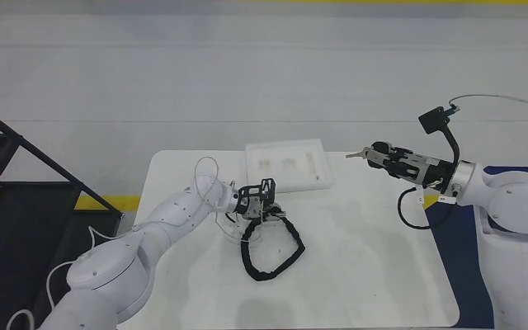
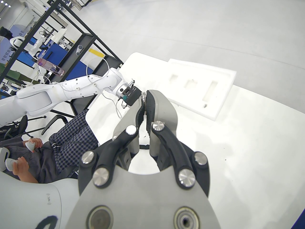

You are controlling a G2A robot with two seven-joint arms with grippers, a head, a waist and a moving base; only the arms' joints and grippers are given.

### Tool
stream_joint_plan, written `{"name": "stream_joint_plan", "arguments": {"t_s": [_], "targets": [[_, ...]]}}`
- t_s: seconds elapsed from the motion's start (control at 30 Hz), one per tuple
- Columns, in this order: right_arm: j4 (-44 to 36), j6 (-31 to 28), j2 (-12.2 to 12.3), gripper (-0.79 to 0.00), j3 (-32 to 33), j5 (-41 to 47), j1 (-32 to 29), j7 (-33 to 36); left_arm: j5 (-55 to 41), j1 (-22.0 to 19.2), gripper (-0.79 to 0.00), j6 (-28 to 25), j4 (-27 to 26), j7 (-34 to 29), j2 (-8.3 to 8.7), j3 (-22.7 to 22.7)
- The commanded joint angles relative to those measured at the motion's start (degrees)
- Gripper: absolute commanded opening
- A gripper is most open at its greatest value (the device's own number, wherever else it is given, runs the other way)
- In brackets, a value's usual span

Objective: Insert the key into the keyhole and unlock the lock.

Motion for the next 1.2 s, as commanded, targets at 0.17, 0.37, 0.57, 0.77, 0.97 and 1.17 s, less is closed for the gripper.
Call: {"name": "stream_joint_plan", "arguments": {"t_s": [0.17,0.37,0.57,0.77,0.97,1.17], "targets": [[0.00,0.00,0.00,-0.785,0.00,0.00,0.00,0.00,-0.48,-1.69,-0.785,-1.05,-6.60,11.74,3.07,1.54],[-0.71,0.35,0.03,-0.785,-0.34,0.66,-0.71,-0.82,-7.19,-5.46,-0.785,-1.05,-16.11,14.52,6.95,5.75],[-7.02,4.37,0.67,-0.785,-0.30,-0.85,-2.82,0.89,-11.53,-7.72,-0.785,-1.05,-24.57,14.52,10.66,5.75],[-13.88,9.64,1.25,-0.785,-0.70,-3.26,-5.13,2.70,-13.85,-8.84,-0.785,-1.05,-28.96,14.52,12.39,5.02],[-16.34,12.18,1.64,-0.785,-2.31,-6.14,-6.09,1.99,-17.16,-8.08,-0.785,-1.05,-28.28,14.52,11.26,4.20],[-17.71,14.35,1.88,-0.785,-4.19,-8.26,-6.24,0.90,-14.80,-7.36,-0.785,1.40,-27.23,16.98,9.38,3.09]]}}
